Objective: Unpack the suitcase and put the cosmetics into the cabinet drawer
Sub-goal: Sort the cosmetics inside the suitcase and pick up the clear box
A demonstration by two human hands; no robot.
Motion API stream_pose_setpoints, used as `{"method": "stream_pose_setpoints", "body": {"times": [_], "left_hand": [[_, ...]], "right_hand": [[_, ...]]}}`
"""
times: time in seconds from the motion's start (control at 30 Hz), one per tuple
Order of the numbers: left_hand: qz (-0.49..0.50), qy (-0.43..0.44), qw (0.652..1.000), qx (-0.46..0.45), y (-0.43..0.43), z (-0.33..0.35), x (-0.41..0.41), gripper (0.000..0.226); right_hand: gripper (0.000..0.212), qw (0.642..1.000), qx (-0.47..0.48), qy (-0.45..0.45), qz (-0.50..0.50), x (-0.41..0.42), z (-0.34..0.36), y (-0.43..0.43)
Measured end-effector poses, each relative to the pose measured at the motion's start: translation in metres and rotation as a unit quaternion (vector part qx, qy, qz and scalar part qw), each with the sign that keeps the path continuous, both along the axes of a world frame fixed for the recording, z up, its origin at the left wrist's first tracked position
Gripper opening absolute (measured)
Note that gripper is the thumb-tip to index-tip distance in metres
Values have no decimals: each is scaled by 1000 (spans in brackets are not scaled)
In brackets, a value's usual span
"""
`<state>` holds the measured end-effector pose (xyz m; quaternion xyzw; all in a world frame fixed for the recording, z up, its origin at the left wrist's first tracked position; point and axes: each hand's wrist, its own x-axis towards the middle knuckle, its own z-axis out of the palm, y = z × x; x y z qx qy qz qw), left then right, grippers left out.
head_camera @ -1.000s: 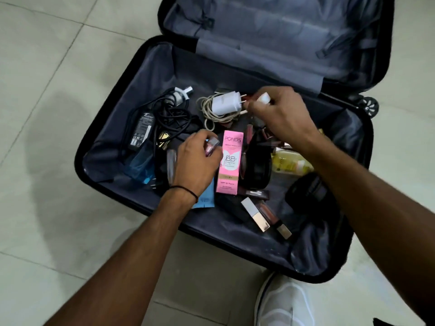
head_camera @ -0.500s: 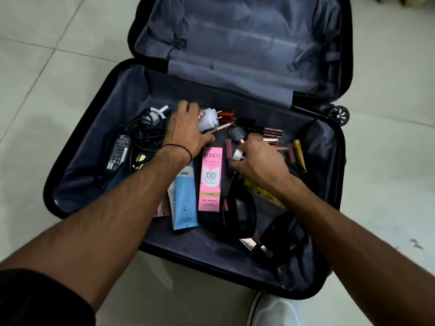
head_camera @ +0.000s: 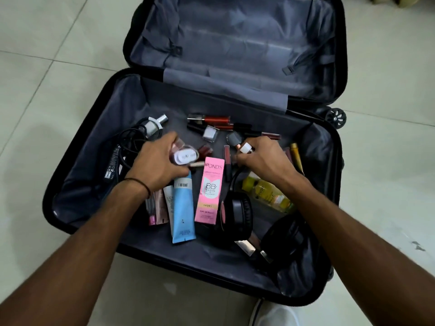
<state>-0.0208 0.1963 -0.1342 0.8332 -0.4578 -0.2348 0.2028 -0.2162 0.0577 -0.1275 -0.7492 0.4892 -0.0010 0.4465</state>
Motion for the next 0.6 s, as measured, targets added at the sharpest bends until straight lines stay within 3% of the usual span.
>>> {"method": "stream_pose_setpoints", "body": {"times": [0.13,0.47,0.6], "left_hand": [[-61,30,997,19,21,-2,-5,38],[-24,51,998,-6,32,-6,-15,34],[11,66,997,-38,29,-15,-28,32]], "right_hand": [[7,1000,11,1,0,-3,2,-4],[16,996,-62,42,54,1,-5,13],[20,997,-43,35,50,4,0,10]]}}
